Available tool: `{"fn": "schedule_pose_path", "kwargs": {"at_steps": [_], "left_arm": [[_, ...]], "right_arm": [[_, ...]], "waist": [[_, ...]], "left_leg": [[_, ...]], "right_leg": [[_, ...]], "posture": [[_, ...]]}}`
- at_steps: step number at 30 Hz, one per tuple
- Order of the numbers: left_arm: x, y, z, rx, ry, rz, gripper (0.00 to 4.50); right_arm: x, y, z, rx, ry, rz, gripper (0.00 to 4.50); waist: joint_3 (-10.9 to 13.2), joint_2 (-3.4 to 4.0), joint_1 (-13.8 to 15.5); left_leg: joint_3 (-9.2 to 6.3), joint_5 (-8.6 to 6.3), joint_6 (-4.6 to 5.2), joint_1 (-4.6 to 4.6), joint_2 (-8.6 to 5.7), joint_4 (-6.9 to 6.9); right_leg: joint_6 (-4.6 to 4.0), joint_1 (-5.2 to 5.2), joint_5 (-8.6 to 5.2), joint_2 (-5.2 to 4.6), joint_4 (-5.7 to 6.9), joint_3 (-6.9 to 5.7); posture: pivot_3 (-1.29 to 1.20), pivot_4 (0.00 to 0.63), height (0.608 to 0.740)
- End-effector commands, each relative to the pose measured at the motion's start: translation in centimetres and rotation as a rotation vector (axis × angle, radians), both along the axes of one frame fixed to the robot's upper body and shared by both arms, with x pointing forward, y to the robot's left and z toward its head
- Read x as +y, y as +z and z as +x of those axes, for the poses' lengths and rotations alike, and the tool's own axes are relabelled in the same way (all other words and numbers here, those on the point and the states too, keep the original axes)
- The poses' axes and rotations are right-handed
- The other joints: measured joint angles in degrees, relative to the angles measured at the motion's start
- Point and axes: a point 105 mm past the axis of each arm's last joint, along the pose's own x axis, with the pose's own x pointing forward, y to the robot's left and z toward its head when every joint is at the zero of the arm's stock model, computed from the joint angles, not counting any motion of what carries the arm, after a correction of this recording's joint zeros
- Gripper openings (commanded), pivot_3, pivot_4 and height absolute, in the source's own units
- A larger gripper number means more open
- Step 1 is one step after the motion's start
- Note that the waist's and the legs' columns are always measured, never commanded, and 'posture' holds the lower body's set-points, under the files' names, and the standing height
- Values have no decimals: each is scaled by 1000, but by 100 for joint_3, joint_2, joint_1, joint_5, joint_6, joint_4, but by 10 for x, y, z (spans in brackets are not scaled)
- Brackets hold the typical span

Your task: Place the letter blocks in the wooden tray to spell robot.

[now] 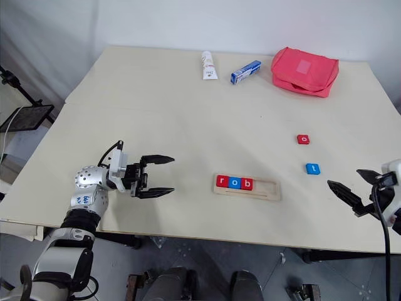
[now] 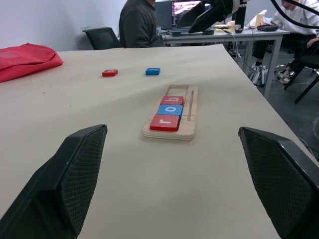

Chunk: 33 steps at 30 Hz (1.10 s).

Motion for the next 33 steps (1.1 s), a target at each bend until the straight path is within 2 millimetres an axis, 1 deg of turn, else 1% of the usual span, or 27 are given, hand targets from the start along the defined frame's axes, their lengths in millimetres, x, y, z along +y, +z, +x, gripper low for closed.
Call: {"fn": "schedule_pose_path", "kwargs": {"at_steps": [1, 5, 11, 14, 19, 23, 24, 26, 28, 30, 33], "left_arm": [[1, 6, -9, -40, -85, 19, 4500], [1, 6, -10, -41, -86, 20, 4500], [1, 6, -11, -41, -90, 18, 4500], [1, 7, -11, -42, -90, 19, 4500], [2, 7, -14, -44, -88, 19, 4500], [2, 7, -15, -44, -85, 17, 4500], [3, 7, -16, -44, -83, 16, 4500], [4, 5, -20, -39, -78, 13, 4500], [4, 4, -24, -35, -76, 10, 4500], [5, 3, -28, -33, -73, 8, 4500], [5, 3, -34, -29, -71, 7, 4500]], "right_arm": [[-1, 10, 0, -41, -6, -19, 4493], [0, 9, 2, -44, -10, -18, 4493], [1, 10, 23, -56, -19, -1, 4493], [1, 11, 40, -59, -24, 7, 4493], [4, 9, 77, -53, -40, 10, 4493], [5, 6, 95, -47, -49, 5, 4493], [7, 5, 103, -46, -52, 6, 4493], [12, 0, 131, -50, -90, 39, 4493], [16, -3, 147, -52, -103, 52, 4493], [20, -5, 159, -55, -104, 59, 4493], [24, -7, 170, -57, -102, 66, 4493]], "waist": [[0, 0, 1], [0, 0, 1], [0, 0, -18], [0, 0, -29], [0, 1, -38], [0, 0, -29], [0, 1, -29], [0, 0, -87], [0, 1, -167], [0, 1, -193], [1, 3, -203]], "left_leg": [[0, 0, 0, 0, 0, 0], [0, 0, 0, 0, 0, 0], [2, 1, 1, 1, 2, 1], [4, 1, 1, 1, 2, 1], [4, 1, 1, 0, 2, 1], [-2, 1, 2, -2, 0, 1], [-3, 1, 2, -5, -1, 0], [-1, 1, 3, -5, -4, 0], [10, 5, 8, -5, -6, 0], [2, 7, 5, -5, -1, -1], [-3, 8, 4, -6, -2, -10]], "right_leg": [[0, 0, 0, 0, 0, 0], [0, 0, 0, 0, 0, 0], [0, 0, 0, 0, 0, -1], [0, -1, 0, 0, 1, -1], [0, -3, 0, -1, 3, -2], [0, -4, 0, -2, 3, -7], [0, -6, 0, -3, 3, -8], [0, -6, 0, -7, 4, -8], [0, -5, 0, -13, 0, -11], [0, -6, 0, -13, 2, -21], [0, -10, 0, -14, 7, -24]], "posture": [[0, 150, 740], [0, 150, 740], [0, 150, 740], [0, 150, 740], [0, 150, 740], [0, 150, 740], [0, 150, 740], [0, 150, 740], [0, 150, 740], [0, 150, 740], [0, 150, 740]]}}
